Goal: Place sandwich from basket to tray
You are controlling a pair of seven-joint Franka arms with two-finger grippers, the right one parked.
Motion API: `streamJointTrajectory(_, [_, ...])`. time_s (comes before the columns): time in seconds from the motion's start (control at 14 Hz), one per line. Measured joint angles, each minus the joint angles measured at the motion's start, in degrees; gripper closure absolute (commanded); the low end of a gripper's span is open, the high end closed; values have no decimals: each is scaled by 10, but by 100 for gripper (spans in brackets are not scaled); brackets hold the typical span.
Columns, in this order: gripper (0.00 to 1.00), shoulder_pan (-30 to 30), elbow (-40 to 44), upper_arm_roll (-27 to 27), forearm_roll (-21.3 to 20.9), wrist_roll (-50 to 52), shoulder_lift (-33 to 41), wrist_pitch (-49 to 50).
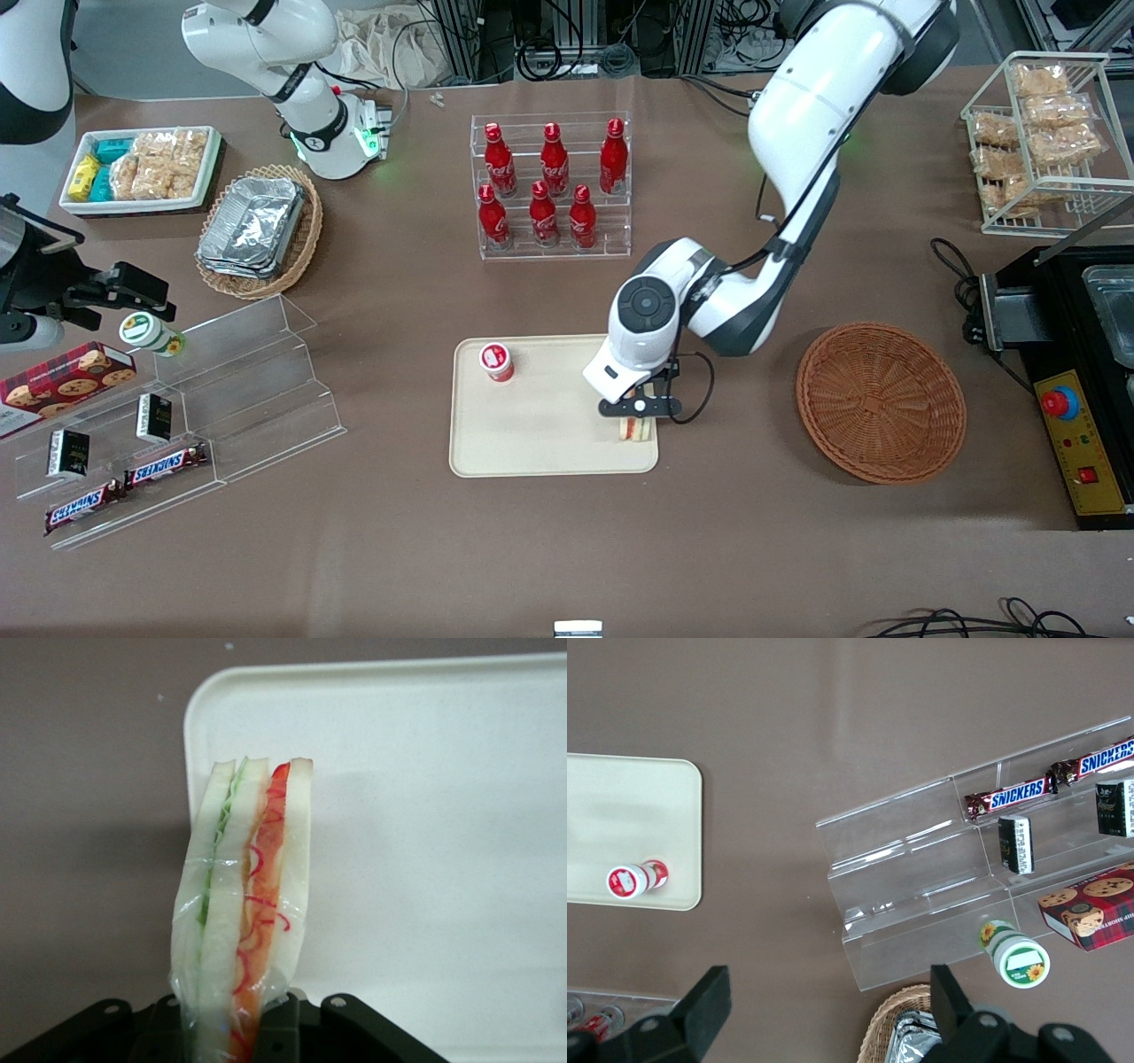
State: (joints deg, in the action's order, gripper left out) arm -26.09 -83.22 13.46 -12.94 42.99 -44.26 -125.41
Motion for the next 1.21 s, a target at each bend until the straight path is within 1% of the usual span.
streamJointTrajectory(0.07, [57,-1,2,0,-3,4,-10,-5])
streamJointTrajectory(0.14, [1,-1,4,0,-4,6,-17,-12])
streamJointTrajectory(0.57, [0,2,21,-3,-10,27,-14,-12])
streamJointTrajectory(0.79, [0,9,41,-5,-7,38,35,41])
streamJointTrajectory(0.93, [0,31,45,-6,7,36,93,90])
streamJointTrajectory(1.0, [0,46,45,-6,15,14,121,120])
streamJointTrajectory(1.07, [0,64,44,-6,27,-26,145,149])
streamJointTrajectory(1.21, [0,99,42,-7,66,-103,175,189])
